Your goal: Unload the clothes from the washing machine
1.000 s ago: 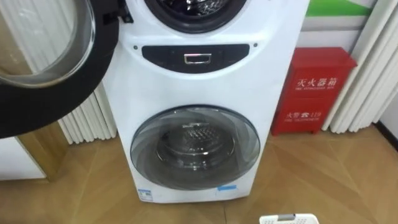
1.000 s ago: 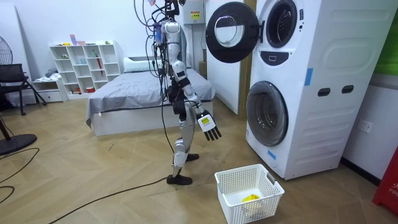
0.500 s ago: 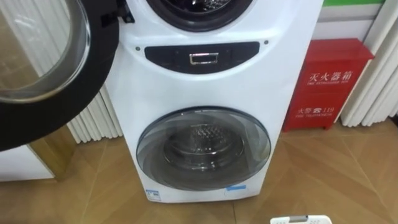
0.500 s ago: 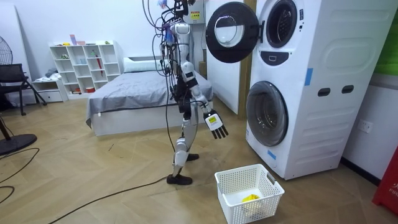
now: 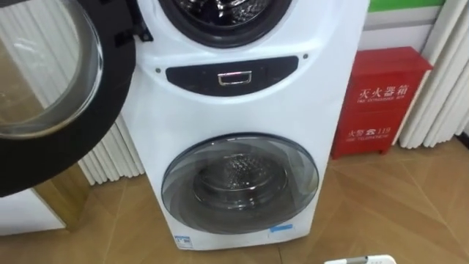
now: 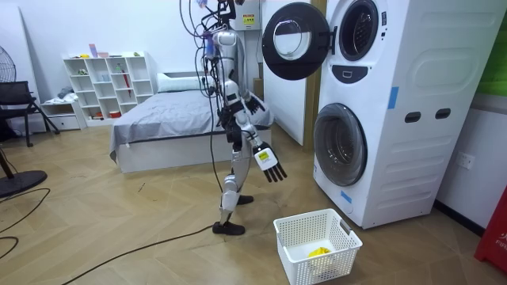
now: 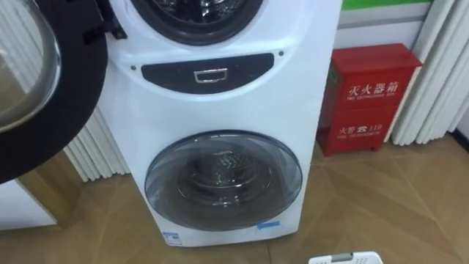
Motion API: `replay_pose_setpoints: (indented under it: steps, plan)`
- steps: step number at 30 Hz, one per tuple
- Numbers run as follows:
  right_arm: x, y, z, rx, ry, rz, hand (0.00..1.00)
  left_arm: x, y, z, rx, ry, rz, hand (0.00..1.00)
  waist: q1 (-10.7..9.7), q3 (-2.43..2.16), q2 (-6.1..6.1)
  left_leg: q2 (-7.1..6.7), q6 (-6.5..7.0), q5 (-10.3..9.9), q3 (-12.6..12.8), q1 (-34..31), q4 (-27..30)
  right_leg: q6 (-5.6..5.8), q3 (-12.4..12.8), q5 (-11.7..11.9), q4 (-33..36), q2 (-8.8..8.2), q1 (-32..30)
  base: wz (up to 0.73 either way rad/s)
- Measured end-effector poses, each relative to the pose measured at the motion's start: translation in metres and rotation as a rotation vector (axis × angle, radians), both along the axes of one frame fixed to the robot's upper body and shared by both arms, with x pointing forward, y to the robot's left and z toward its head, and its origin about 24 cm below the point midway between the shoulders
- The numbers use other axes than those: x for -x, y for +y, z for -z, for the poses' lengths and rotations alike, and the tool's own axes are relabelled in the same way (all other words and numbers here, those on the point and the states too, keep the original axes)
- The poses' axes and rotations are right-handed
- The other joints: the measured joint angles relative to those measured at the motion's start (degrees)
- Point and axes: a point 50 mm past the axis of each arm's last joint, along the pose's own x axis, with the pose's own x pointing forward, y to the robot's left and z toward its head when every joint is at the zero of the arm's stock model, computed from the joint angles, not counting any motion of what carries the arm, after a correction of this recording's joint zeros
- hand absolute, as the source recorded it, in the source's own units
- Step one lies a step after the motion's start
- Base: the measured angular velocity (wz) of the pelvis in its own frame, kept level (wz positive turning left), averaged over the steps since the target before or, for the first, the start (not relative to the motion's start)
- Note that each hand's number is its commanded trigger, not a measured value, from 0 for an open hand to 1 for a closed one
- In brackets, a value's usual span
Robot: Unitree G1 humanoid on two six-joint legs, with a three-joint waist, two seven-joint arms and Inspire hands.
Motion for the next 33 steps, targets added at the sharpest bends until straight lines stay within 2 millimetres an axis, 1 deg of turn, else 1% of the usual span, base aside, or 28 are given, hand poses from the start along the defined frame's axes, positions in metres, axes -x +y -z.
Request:
replay_pose_setpoints:
  steps: [1, 3, 5, 6, 7, 8, 10, 11, 13, 14, 16, 18, 19, 21, 23, 26, 28, 29, 32, 33]
  plan:
    - [0.002, -0.004, -0.001, 0.011, 0.008, -0.006, 0.00, -0.008, 0.003, -0.005, -0.011, -0.021, -0.001, 0.00, -0.1, -0.18, 0.45, 0.01, 0.03, 0.0, 0.1, 0.0, 0.2, 0.08, 0.3, 0.0, 0.0, 0.02, 0.0, -0.09]
    - [0.003, -0.006, -0.002, 0.023, 0.018, -0.023, 0.00, -0.018, 0.010, -0.013, -0.028, -0.051, -0.003, 0.00, -0.6, -0.41, 0.95, 0.07, 0.10, 0.0, 0.1, -0.2, 0.5, 0.12, 0.5, 0.0, 0.1, 0.03, -0.1, -0.04]
    - [0.004, -0.007, -0.003, 0.033, 0.016, -0.037, 0.00, -0.024, 0.017, -0.021, -0.054, -0.071, 0.001, 0.00, -1.1, -0.72, 1.41, 0.07, 0.18, 0.0, 0.2, -0.4, 0.5, 0.25, 0.7, -0.1, -0.1, 0.01, -0.5, -0.05]
    - [0.005, -0.009, -0.005, 0.042, 0.006, -0.044, 0.00, -0.027, 0.022, -0.026, -0.071, -0.085, 0.004, 0.00, -1.2, -0.98, 1.68, 0.05, 0.24, 0.1, 0.3, -0.7, 0.5, 0.28, 0.7, -0.1, -0.1, -0.02, -0.9, -0.04]
    - [0.005, -0.009, -0.005, 0.044, 0.005, -0.043, 0.00, -0.029, 0.024, -0.029, -0.083, -0.090, 0.009, 0.00, -1.3, -1.06, 1.80, 0.03, 0.25, 0.1, 0.3, -0.8, 0.6, 0.28, 0.8, -0.1, -0.1, -0.02, -1.0, 0.00]
    - [0.005, -0.009, -0.005, 0.045, 0.006, -0.044, 0.00, -0.034, 0.027, -0.036, -0.111, -0.104, 0.023, 0.00, -1.3, -1.19, 1.86, 0.02, 0.29, 0.1, 0.2, -1.1, 0.6, 0.28, 0.8, -0.1, 0.0, -0.02, -1.2, 0.00]
    - [0.005, -0.011, -0.007, 0.037, -0.006, -0.037, 0.00, -0.045, 0.035, -0.052, -0.167, -0.151, 0.055, 0.00, -1.1, -1.25, 1.78, -0.03, 0.30, 0.1, 0.1, -1.0, 0.5, 0.28, 0.8, 0.0, 0.1, 0.01, -1.1, 0.00]
    - [0.005, -0.012, -0.007, 0.038, -0.011, -0.036, 0.00, -0.047, 0.036, -0.055, -0.179, -0.163, 0.059, 0.00, -1.1, -1.25, 1.78, -0.05, 0.30, 0.1, 0.1, -0.9, 0.5, 0.26, 0.8, 0.0, 0.1, 0.02, -1.0, 0.00]
    - [0.005, -0.012, -0.009, 0.038, -0.023, -0.043, 0.00, -0.056, 0.043, -0.072, -0.232, -0.214, 0.074, 0.00, -1.0, -1.21, 1.71, -0.05, 0.29, 0.1, 0.0, -0.4, 0.4, 0.23, 0.6, 0.0, 0.1, 0.04, -0.6, 0.00]
    - [0.005, -0.012, -0.010, 0.040, -0.028, -0.049, 0.00, -0.059, 0.044, -0.076, -0.243, -0.227, 0.080, 0.00, -1.0, -1.20, 1.74, -0.04, 0.28, 0.1, 0.1, -0.4, 0.4, 0.22, 0.5, 0.0, 0.1, 0.04, -0.6, 0.00]
    - [0.002, -0.012, -0.012, 0.044, -0.043, -0.068, 0.00, -0.066, 0.049, -0.090, -0.283, -0.267, 0.096, 0.00, -1.1, -1.06, 1.97, -0.04, 0.28, 0.1, 0.0, -0.4, 0.3, 0.22, 0.4, 0.0, 0.1, 0.03, -0.6, 0.00]
    - [-0.002, -0.011, -0.014, 0.043, -0.062, -0.078, 0.00, -0.070, 0.052, -0.100, -0.311, -0.292, 0.107, 0.00, -1.2, -0.98, 2.11, -0.04, 0.28, 0.1, 0.0, -0.4, 0.2, 0.22, 0.4, 0.0, 0.1, 0.02, -0.7, 0.00]
    - [-0.002, -0.011, -0.014, 0.043, -0.063, -0.078, 0.00, -0.076, 0.051, -0.106, -0.324, -0.317, 0.119, 0.00, -1.2, -0.97, 2.15, -0.04, 0.28, 0.1, 0.0, -0.4, 0.2, 0.23, 0.4, 0.1, 0.1, 0.01, -0.6, 0.00]
    - [-0.003, -0.011, -0.014, 0.039, -0.064, -0.078, 0.00, -0.083, 0.050, -0.112, -0.335, -0.338, 0.128, 0.00, -1.0, -0.95, 2.19, -0.04, 0.28, 0.1, 0.0, -0.4, 0.2, 0.24, 0.5, 0.1, 0.1, 0.01, -0.6, 0.00]
    - [-0.002, -0.011, -0.014, 0.034, -0.062, -0.081, 0.00, -0.084, 0.050, -0.114, -0.360, -0.323, 0.146, 0.00, -0.9, -0.83, 2.26, -0.04, 0.28, 0.1, 0.0, -0.5, 0.3, 0.25, 0.5, 0.1, 0.1, 0.01, -0.7, 0.02]
    - [0.000, -0.010, -0.013, 0.026, -0.057, -0.084, 0.00, -0.088, 0.048, -0.120, -0.370, -0.333, 0.151, 0.00, -1.1, -0.75, 2.18, -0.05, 0.29, 0.1, -0.6, -1.4, 0.8, 0.31, 0.0, 0.2, 0.1, 0.06, -1.0, 0.11]
    - [0.000, -0.008, -0.012, 0.013, -0.055, -0.091, 0.00, -0.092, 0.046, -0.125, -0.378, -0.343, 0.157, 0.00, -1.2, -0.68, 2.11, -0.05, 0.33, 0.1, -1.5, -2.1, 1.3, 0.32, -0.5, 0.3, 0.1, 0.11, -1.2, 0.13]
    - [-0.001, -0.008, -0.013, 0.010, -0.056, -0.094, 0.00, -0.093, 0.045, -0.126, -0.382, -0.347, 0.160, 0.00, -1.1, -0.65, 2.00, -0.03, 0.36, 0.0, -1.6, -2.3, 1.5, 0.32, -0.8, 0.3, 0.1, 0.12, -1.2, 0.14]
    - [-0.005, -0.005, -0.014, 0.014, -0.068, -0.118, 0.00, -0.101, 0.039, -0.134, -0.424, -0.348, 0.192, 0.00, -1.6, -0.51, 1.53, -0.08, 0.52, -0.1, -3.0, -3.9, 2.7, 0.30, -1.3, 0.4, 0.1, 0.25, -1.6, 0.23]
    - [-0.005, -0.004, -0.014, 0.016, -0.066, -0.127, 0.00, -0.105, 0.036, -0.141, -0.442, -0.362, 0.205, 0.00, -1.5, -0.33, 1.07, -0.09, 0.55, -0.1, -3.4, -4.7, 3.2, 0.27, -1.4, 0.4, 0.1, 0.34, -1.8, 0.30]
